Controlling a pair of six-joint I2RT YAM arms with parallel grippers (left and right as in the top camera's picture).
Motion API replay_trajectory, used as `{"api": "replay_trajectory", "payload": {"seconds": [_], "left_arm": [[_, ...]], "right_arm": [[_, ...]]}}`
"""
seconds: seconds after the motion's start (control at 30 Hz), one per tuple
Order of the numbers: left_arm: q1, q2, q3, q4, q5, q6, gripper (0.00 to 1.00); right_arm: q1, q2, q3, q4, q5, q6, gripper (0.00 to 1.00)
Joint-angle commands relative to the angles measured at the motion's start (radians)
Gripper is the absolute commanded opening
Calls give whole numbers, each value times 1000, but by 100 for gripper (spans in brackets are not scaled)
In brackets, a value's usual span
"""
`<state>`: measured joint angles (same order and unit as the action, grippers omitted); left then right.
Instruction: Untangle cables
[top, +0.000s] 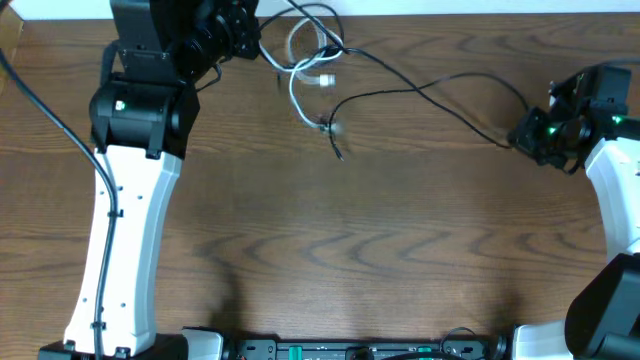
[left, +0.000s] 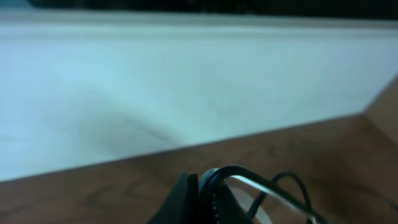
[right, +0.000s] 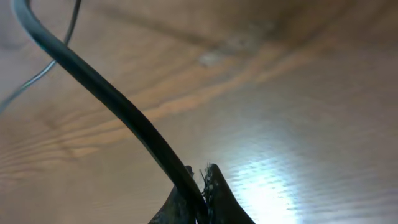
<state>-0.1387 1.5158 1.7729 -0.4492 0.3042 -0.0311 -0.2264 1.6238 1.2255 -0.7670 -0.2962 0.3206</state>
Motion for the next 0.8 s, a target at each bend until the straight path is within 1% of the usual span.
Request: {"api": "replay_trajectory", "payload": {"seconds": [0.0,0.27,0.43,0.53,0.57,0.63,0.77], "left_arm": [[32,-58,13,53,-179,-34,8],[32,-77,13,68,-194,-39,7],[32,-77,13,66,-193,-54,7],[30,-76,13,44,-181,-80,7],[28,-76,13,32,-174,-89,7],[21,-72,13,-13,-139,-108,8],[-6,-67,13,-140,-14,-109,8]], "right_arm": [[-21,0,-53,-8,210,-25,1],[-35,0,-112,-11,359,39,1],[-34,0,-124,-8,354,35,1],[-34,0,-124,31,183,-103,1],[-34,0,-123,41,140,-129,1],[-34,-3,-116,63,68,-146,1],[-35,-16,-55,90,-32,-145,1]]}}
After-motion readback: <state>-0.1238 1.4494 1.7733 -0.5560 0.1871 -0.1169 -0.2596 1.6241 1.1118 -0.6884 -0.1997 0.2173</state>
